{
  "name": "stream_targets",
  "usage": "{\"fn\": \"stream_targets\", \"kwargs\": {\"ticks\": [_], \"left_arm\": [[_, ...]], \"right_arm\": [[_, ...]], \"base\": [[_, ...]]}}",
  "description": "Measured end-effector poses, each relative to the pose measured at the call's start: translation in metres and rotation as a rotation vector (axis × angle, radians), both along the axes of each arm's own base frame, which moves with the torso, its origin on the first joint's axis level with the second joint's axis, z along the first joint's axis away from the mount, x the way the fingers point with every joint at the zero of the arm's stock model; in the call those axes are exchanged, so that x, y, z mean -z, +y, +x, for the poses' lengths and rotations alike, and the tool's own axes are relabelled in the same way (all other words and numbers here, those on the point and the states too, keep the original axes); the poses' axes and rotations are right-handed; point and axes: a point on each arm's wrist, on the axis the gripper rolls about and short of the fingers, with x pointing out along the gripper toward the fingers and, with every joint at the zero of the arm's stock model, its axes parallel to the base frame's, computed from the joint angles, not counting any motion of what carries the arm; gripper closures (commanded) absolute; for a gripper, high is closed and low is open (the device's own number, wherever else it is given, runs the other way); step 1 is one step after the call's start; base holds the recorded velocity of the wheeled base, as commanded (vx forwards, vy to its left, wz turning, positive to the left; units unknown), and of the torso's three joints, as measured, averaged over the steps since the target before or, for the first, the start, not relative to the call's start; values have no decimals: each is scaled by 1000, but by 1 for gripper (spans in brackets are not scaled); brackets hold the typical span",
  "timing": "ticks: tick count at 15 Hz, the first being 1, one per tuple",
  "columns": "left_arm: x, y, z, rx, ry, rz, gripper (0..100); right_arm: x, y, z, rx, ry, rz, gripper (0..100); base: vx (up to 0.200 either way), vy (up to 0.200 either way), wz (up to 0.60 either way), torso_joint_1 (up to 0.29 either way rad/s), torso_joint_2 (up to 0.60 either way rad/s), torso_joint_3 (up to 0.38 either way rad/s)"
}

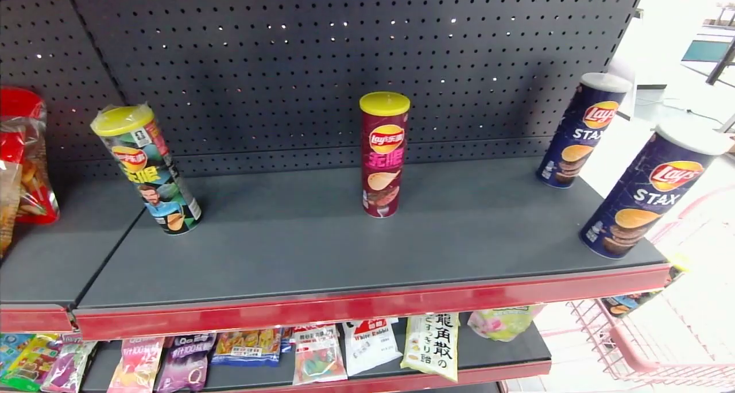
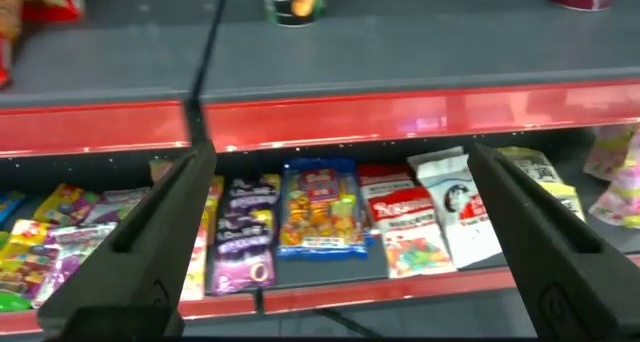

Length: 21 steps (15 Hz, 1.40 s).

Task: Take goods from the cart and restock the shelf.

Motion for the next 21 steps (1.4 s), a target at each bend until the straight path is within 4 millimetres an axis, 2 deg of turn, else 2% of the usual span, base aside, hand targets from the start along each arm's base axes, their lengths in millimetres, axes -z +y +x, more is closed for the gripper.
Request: {"fn": "stream_targets", "kwargs": {"ticks": [4, 10, 15, 21], "left_arm": [[0, 0, 0, 0, 0, 1, 0], [0, 0, 0, 0, 0, 1, 0], [0, 0, 0, 0, 0, -1, 0], [0, 0, 0, 4, 4, 7, 0]], "right_arm": [[0, 0, 0, -3, -2, 1, 100], [1, 0, 0, -3, 3, 0, 100], [1, 0, 1, -3, 5, -1, 100], [-3, 2, -1, -106, -2, 0, 100]], "base": [[0, 0, 0, 0, 0, 0], [200, 0, 0, -1, 2, 6], [0, 0, 0, 0, 0, 0], [0, 0, 0, 0, 0, 0]]}}
